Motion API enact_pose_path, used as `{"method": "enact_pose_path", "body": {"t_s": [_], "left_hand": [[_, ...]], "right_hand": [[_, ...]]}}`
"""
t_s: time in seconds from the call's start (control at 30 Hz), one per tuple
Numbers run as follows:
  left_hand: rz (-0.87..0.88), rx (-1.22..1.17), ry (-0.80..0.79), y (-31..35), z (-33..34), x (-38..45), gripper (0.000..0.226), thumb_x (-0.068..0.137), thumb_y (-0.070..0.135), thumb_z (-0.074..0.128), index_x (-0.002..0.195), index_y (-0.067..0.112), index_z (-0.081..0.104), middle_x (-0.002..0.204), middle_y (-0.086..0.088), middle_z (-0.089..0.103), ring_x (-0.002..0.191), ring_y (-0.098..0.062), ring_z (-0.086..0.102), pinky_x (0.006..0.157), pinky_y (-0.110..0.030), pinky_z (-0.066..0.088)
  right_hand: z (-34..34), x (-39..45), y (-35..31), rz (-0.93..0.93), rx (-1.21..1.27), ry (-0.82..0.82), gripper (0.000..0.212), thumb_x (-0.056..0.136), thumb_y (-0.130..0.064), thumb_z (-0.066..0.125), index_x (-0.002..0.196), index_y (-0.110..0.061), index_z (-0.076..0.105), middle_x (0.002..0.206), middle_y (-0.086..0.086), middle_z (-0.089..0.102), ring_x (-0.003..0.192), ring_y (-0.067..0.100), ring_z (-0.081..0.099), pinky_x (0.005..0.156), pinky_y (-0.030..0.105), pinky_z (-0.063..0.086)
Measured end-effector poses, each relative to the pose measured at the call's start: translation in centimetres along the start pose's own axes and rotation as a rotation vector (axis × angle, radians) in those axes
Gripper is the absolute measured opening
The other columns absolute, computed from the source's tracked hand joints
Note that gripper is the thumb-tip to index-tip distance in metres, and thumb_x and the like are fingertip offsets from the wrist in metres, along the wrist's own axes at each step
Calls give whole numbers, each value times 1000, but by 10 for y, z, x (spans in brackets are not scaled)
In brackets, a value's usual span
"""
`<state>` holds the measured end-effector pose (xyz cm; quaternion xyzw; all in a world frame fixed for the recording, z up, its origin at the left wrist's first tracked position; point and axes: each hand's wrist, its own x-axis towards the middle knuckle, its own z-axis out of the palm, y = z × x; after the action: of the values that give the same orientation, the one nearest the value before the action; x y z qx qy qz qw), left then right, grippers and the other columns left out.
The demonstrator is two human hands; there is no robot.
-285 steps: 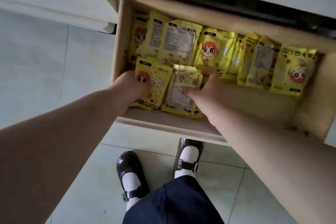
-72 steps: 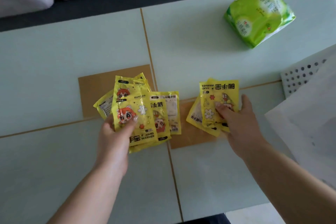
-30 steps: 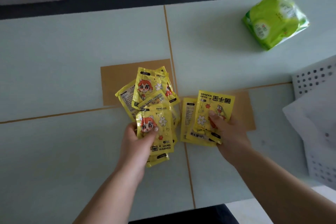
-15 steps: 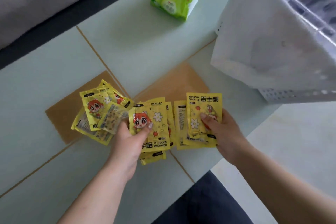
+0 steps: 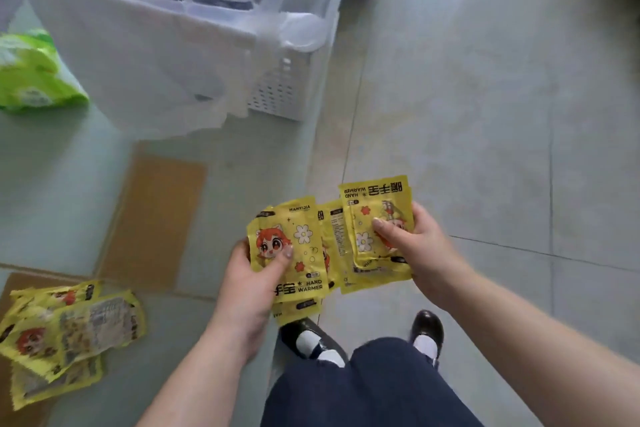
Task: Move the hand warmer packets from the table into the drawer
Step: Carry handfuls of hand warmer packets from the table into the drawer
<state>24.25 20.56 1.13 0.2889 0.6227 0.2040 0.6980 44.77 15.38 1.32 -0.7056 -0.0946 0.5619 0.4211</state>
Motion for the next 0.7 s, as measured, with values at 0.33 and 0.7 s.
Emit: {"method": "enact_pose_path", "body": {"t_s": [0.33, 0.7], "left_hand": [[60, 381, -263, -31, 163, -45, 29, 84, 19, 67, 112, 20, 57, 102, -5, 72, 90, -21, 72, 68, -43, 58], [32, 576, -505, -172, 360, -163, 32, 85, 13, 65, 115, 13, 54, 103, -14, 69, 90, -31, 70, 64, -48, 58]], "right_hand": [[-187, -68, 60, -93, 327, 305, 20, 85, -12, 64, 104, -17, 60, 99, 8, 72, 90, 26, 70, 81, 44, 56], [-408, -192, 193, -71, 567, 615, 15, 85, -15, 65, 98, -20, 57, 98, 5, 70, 90, 22, 68, 81, 41, 55]]}}
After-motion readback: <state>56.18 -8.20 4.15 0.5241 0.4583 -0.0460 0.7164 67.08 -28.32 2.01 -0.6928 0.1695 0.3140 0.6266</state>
